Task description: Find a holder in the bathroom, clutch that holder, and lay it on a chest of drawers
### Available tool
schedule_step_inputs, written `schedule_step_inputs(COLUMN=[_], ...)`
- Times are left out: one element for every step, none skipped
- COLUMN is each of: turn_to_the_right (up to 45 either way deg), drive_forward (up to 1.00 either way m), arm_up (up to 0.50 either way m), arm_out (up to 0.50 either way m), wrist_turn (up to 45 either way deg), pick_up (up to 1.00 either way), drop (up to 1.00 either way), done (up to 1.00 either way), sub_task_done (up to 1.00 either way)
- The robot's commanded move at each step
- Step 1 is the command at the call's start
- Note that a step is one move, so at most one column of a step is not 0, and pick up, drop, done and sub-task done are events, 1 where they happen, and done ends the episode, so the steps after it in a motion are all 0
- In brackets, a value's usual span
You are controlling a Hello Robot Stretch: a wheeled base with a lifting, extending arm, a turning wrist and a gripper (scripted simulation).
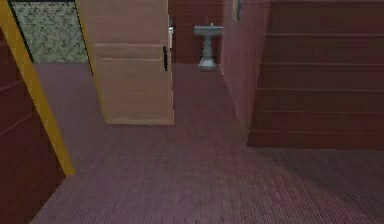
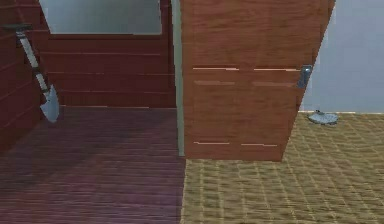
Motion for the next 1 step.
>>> schedule_step_inputs(turn_to_the_right=[45.0], drive_forward=[0.0], arm_up=[0.0], arm_out=[0.0], wrist_turn=[0.0], pick_up=[0.0], drop=[0.0], done=[0.0], sub_task_done=[0.0])
